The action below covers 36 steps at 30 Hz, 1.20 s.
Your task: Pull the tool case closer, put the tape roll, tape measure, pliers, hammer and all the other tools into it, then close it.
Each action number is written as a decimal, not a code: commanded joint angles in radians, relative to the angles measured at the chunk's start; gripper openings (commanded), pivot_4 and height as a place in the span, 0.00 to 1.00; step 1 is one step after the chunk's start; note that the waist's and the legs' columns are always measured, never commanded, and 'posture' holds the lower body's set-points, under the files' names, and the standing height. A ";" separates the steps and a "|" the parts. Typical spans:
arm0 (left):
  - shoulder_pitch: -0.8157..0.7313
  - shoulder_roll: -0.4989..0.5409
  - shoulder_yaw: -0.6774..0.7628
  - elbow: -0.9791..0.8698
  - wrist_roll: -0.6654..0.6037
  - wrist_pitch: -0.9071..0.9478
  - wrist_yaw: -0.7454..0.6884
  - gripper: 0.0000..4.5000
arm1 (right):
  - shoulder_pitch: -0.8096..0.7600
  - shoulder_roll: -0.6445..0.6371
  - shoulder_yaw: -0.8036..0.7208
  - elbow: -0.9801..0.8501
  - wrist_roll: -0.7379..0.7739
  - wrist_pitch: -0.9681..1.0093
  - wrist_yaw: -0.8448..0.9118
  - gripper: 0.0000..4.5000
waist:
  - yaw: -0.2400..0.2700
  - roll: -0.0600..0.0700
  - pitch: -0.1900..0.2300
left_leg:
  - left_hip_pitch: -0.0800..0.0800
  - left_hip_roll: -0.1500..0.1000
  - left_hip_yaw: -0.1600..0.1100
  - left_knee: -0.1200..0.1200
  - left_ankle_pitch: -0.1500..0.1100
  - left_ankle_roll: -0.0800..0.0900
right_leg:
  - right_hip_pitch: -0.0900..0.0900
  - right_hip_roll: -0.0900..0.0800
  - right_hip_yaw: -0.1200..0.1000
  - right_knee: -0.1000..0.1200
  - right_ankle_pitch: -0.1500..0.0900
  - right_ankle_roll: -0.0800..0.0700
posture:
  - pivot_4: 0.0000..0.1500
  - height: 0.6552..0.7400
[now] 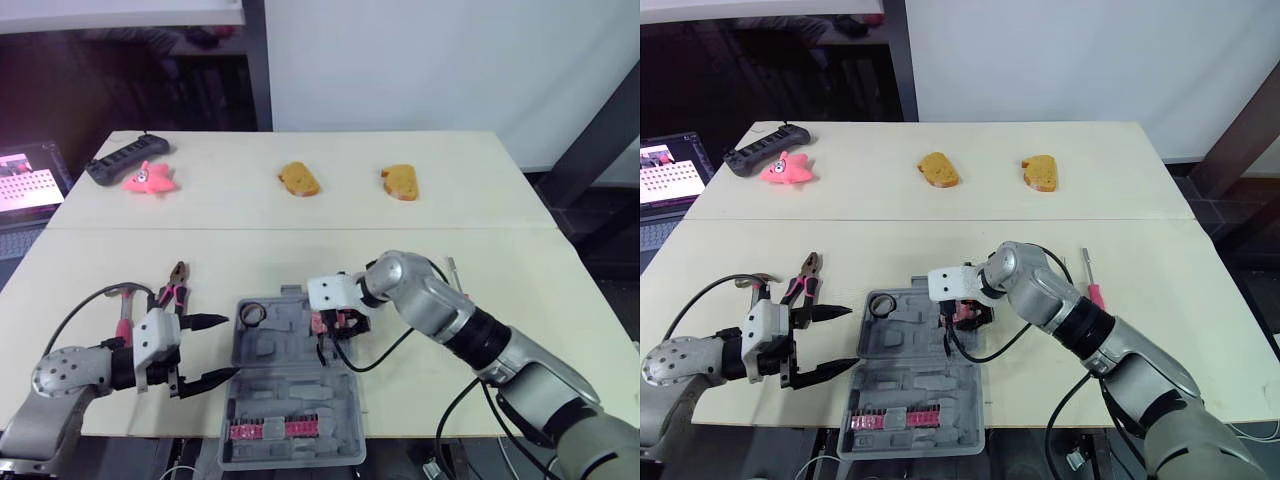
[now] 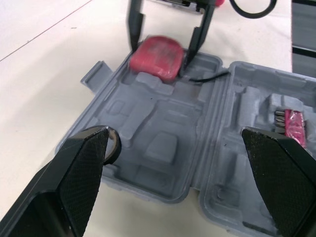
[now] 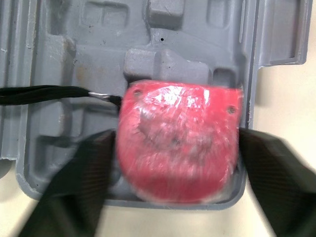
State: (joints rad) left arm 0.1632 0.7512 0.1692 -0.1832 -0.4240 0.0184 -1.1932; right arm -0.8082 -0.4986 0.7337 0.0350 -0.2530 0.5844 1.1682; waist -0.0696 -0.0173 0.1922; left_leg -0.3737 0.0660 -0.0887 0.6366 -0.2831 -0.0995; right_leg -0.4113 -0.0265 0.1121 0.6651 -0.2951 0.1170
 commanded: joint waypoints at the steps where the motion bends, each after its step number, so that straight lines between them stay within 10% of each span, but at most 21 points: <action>1: 0.001 0.004 -0.007 -0.027 -0.010 0.003 -0.003 1.00 | -0.011 -0.007 -0.049 -0.037 0.008 0.002 0.005 0.99 | 0.000 0.000 0.000 | 0.000 0.000 0.000 0.000 0.000 0.000 | 0.000 0.000 0.000 0.000 0.000 0.000 | 1.00 1.00; 17: -0.037 0.009 -0.018 0.003 -0.007 0.002 -0.013 1.00 | 0.050 -0.023 -0.184 -0.147 0.124 0.095 0.018 0.99 | 0.000 0.000 0.000 | 0.000 0.000 0.000 0.000 0.000 0.000 | 0.000 0.000 0.000 0.000 0.000 0.000 | 1.00 1.00; 23: -0.036 0.011 -0.015 0.004 -0.008 0.000 -0.008 1.00 | 0.134 0.003 -0.304 -0.167 0.221 0.063 -0.047 0.36 | 0.000 0.000 0.000 | 0.000 0.000 0.000 0.000 0.000 0.000 | 0.000 0.000 0.000 0.000 0.000 0.000 | 1.00 1.00; 36: 0.011 0.014 -0.007 -0.020 -0.011 -0.007 -0.001 1.00 | 0.366 0.046 -0.413 -0.218 0.258 0.024 -0.282 0.36 | 0.000 0.000 0.000 | 0.000 0.000 0.000 -0.001 0.000 0.000 | 0.000 0.000 0.000 -0.001 0.000 0.000 | 1.00 1.00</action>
State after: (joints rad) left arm 0.1670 0.7599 0.1459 -0.1711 -0.4241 0.0192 -1.1959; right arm -0.4637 -0.4728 0.3582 -0.1694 -0.0061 0.6322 0.9437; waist -0.0692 -0.0173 0.1922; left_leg -0.3736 0.0659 -0.0888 0.6353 -0.2832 -0.0995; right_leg -0.4112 -0.0264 0.1123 0.6644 -0.2953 0.1170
